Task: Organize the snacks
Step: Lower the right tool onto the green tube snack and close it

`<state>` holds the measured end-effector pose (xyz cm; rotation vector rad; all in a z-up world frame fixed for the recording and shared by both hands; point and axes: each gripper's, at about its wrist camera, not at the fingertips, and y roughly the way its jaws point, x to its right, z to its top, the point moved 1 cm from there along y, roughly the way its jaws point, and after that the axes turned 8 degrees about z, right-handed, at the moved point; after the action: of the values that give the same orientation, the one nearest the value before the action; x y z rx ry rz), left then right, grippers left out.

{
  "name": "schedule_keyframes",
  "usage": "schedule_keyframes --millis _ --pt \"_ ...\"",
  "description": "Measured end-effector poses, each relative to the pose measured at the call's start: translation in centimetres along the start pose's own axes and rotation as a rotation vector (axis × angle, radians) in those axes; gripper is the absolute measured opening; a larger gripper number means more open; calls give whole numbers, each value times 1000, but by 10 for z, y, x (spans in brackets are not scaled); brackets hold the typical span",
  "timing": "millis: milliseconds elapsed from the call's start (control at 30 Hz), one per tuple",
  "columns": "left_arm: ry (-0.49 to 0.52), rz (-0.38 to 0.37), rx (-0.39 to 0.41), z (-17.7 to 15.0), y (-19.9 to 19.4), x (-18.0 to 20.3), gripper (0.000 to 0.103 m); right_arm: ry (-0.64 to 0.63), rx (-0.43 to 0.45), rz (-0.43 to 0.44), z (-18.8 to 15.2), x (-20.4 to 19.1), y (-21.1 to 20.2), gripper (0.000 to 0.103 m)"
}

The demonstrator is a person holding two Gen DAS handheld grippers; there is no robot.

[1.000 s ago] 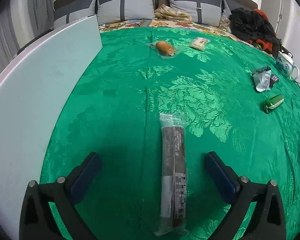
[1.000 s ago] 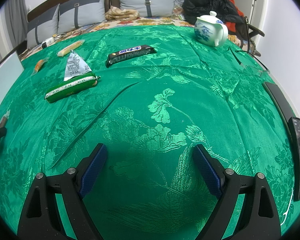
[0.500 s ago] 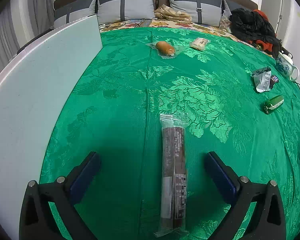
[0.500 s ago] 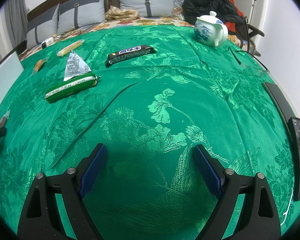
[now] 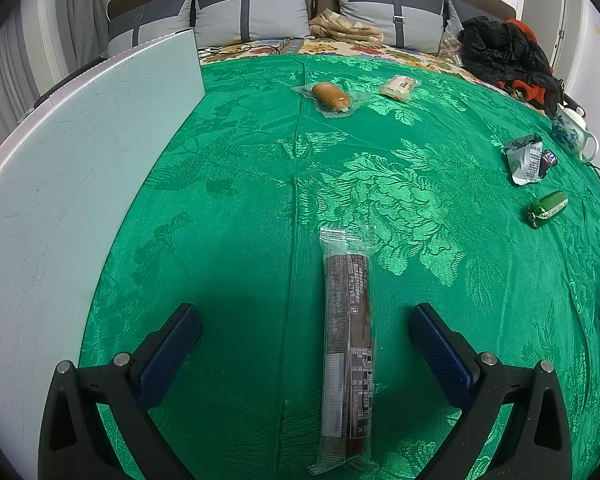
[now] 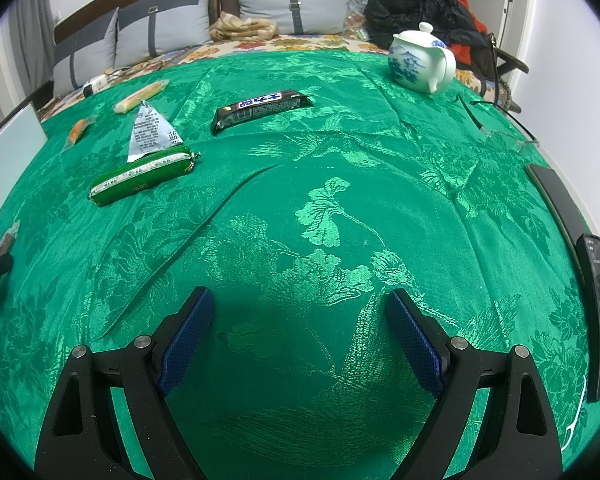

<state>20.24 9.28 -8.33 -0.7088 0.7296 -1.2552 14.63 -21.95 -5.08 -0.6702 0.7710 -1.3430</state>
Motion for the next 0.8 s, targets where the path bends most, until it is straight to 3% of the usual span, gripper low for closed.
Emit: schedule_keyframes --millis 233,300,433,533,600,800 --pt "0 0 0 0 0 0 103 6 -2 -1 0 0 0 91" --pt "0 1 0 0 0 0 103 66 -68 -21 8 -2 2 90" --pt "0 0 0 0 0 0 103 288 -60 260 36 -27 -2 87" --pt "0 0 0 0 0 0 103 351 -117 345 65 -59 24 87" --pt "0 0 0 0 0 0 103 343 -152 320 81 -79 45 87" --pt "0 0 0 0 0 0 103 263 -182 94 101 -112 83 88"
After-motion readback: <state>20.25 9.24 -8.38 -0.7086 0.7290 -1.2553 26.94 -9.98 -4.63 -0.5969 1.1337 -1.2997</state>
